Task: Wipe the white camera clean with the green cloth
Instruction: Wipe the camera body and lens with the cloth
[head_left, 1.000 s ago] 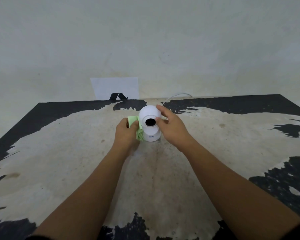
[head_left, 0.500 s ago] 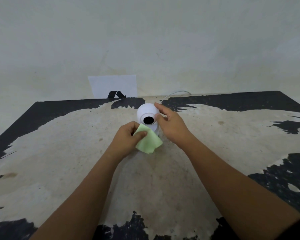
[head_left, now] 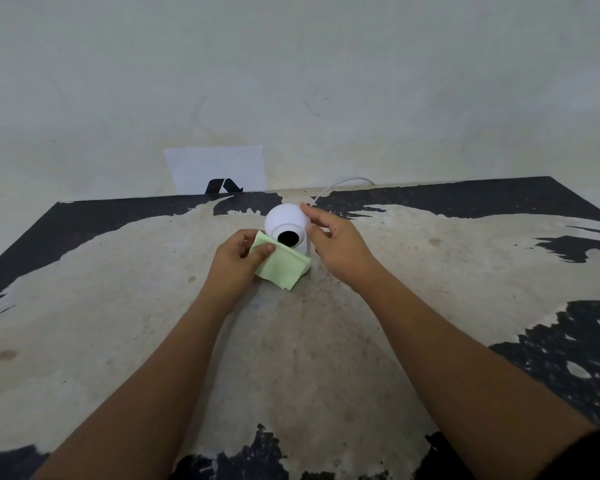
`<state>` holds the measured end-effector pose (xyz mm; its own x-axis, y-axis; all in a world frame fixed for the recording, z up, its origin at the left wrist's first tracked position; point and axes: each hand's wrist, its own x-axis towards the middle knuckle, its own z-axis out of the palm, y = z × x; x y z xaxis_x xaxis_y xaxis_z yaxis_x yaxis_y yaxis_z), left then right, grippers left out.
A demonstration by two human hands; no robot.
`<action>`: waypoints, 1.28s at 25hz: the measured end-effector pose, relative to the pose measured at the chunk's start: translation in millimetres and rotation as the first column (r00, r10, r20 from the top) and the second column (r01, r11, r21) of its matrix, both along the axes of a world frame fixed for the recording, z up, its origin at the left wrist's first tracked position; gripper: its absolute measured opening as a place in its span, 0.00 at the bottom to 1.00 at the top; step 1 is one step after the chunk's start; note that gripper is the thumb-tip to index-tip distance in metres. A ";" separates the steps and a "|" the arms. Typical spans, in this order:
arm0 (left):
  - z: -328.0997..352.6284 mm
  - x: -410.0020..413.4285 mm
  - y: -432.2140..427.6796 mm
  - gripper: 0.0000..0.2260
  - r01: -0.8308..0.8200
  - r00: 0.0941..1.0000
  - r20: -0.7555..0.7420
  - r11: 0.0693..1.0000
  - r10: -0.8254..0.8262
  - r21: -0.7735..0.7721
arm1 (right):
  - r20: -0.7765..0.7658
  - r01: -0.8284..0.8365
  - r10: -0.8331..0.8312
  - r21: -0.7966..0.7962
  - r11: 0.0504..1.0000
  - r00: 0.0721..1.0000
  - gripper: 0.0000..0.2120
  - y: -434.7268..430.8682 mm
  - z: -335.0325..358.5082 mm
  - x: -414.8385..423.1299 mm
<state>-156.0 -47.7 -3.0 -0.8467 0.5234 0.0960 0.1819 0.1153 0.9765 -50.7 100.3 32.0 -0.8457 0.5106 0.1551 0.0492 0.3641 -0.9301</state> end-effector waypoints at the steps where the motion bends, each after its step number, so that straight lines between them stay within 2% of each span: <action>1: -1.0 -0.1 1.3 0.07 -0.006 1.000 -0.023 1.000 0.005 -0.018 | -0.005 -0.005 0.005 -0.007 1.000 1.000 0.19 0.0 -0.5 0.1; 5: -0.6 14.1 18.6 0.18 -0.128 0.985 -0.130 0.986 0.114 -0.105 | -0.015 -0.008 0.008 -0.013 1.000 1.000 0.20 0.4 -2.6 -0.9; 8: 0.3 25.4 34.4 0.26 -0.210 0.969 -0.154 0.971 0.191 -0.117 | -0.009 -0.001 0.001 -0.007 1.000 1.000 0.19 1.6 -2.8 -1.9; 12: -4.4 30.0 47.5 0.31 -0.271 0.950 -0.198 0.954 0.243 -0.131 | -0.001 -0.002 0.002 0.009 1.000 1.000 0.19 3.2 -1.9 -1.5; 16: -7.3 22.1 38.8 0.32 -0.179 0.964 -0.222 0.974 0.146 -0.137 | -0.002 -0.005 0.005 0.013 1.000 1.000 0.19 4.0 -2.3 -1.2; 22: -1.5 -1.2 8.3 0.23 0.054 0.980 -0.179 0.982 -0.087 -0.181 | -0.021 -0.027 0.027 -0.010 1.000 0.999 0.19 5.0 -2.3 -0.1; 26: -0.1 -6.1 3.8 0.17 0.065 0.982 -0.163 0.979 -0.097 -0.192 | -0.053 0.000 -0.002 -0.035 0.999 0.999 0.17 5.4 -5.8 -3.2; 32: -4.5 11.3 20.1 0.29 0.011 0.988 -0.147 0.983 -0.038 -0.182 | -0.060 0.024 -0.026 -0.040 0.999 0.998 0.16 5.2 -7.1 -6.0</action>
<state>-144.7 -27.6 -7.4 -0.8164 0.5642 0.1230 0.3293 0.2800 0.9018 -56.7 105.5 24.9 -0.8223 0.5383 0.1848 0.0012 0.3263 -0.9453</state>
